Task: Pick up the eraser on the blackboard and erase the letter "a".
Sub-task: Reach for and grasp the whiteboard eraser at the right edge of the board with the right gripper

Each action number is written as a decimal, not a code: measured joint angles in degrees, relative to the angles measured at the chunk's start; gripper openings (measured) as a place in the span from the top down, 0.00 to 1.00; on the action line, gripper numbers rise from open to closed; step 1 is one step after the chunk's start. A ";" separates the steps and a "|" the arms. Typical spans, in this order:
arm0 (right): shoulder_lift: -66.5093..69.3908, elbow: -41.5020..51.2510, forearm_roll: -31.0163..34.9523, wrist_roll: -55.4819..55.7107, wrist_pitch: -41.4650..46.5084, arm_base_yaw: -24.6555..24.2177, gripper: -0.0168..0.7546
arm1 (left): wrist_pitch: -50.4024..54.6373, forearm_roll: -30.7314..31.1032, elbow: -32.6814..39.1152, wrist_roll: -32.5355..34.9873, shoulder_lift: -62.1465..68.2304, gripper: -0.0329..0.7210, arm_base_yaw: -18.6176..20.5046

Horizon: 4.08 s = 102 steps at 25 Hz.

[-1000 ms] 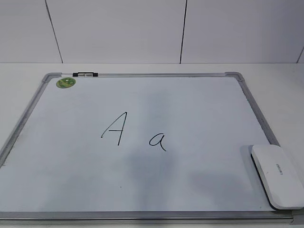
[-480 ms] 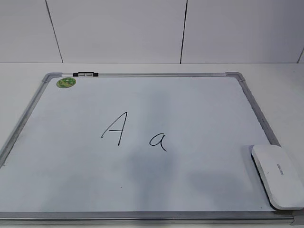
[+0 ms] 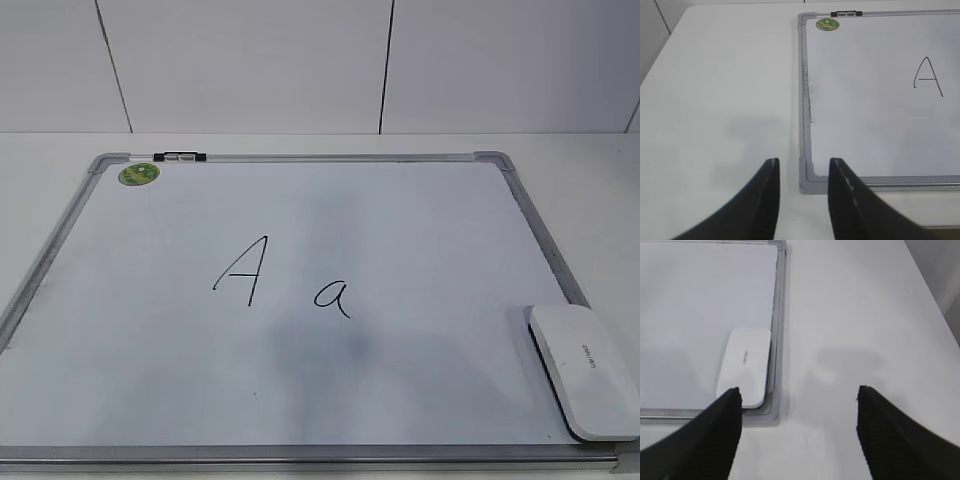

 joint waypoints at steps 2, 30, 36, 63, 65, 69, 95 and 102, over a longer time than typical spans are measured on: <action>2.78 -0.13 1.41 -0.13 -2.57 0.00 0.25 | 0.00 0.00 0.00 0.00 0.00 0.64 0.00; 46.27 -11.79 21.17 -7.76 -3.86 0.13 0.25 | 0.00 0.00 0.00 0.00 0.00 0.64 0.00; 52.90 -12.81 22.65 -5.03 -3.52 0.13 0.25 | 0.00 0.00 0.00 0.00 0.00 0.64 0.00; 70.76 -19.30 19.40 -4.07 0.52 0.56 0.11 | 0.00 0.00 0.00 0.00 0.00 0.64 0.00; 71.90 -20.02 17.92 -2.91 0.52 1.80 0.11 | 0.00 0.00 0.00 0.00 0.00 0.64 0.00; 74.63 -21.39 14.58 1.12 0.52 5.09 0.11 | 0.00 0.00 0.00 0.00 0.00 0.64 0.00; 85.65 -22.15 3.89 17.27 -6.42 11.61 0.11 | 0.00 0.00 0.00 0.00 0.00 0.64 0.00; 86.75 -22.15 3.64 17.32 -7.71 11.61 0.11 | 0.00 0.00 0.00 0.00 0.00 0.64 0.00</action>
